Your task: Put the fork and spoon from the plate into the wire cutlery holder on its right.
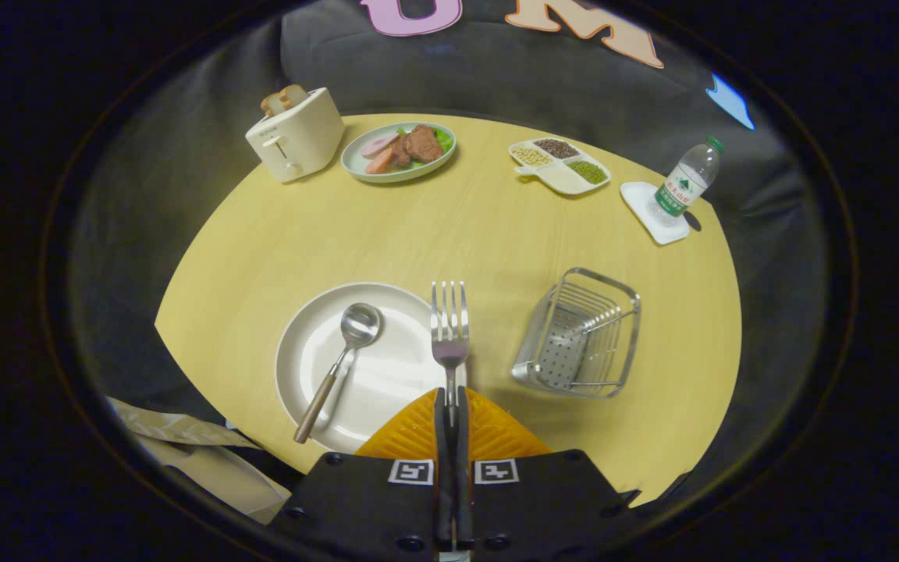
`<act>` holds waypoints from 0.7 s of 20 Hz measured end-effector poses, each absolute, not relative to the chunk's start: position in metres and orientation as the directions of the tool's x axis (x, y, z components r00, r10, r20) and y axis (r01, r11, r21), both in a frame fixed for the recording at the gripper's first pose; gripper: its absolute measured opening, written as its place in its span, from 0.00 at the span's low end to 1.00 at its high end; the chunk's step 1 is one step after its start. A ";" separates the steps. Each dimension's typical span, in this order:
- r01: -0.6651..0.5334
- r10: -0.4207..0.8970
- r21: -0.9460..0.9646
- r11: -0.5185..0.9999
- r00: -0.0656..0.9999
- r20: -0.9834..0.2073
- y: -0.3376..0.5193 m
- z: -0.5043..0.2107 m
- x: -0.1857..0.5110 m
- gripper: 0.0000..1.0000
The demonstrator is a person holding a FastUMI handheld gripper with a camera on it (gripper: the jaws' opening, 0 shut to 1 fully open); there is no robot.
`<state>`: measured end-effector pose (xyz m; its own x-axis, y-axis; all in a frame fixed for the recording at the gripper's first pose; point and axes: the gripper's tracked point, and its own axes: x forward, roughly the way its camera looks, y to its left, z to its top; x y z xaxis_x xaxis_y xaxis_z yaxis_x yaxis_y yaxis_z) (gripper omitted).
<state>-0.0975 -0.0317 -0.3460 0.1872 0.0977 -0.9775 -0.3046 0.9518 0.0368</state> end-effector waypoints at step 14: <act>-0.355 -0.034 -0.076 0.932 0.125 -0.992 -0.114 -0.336 -0.069 0.05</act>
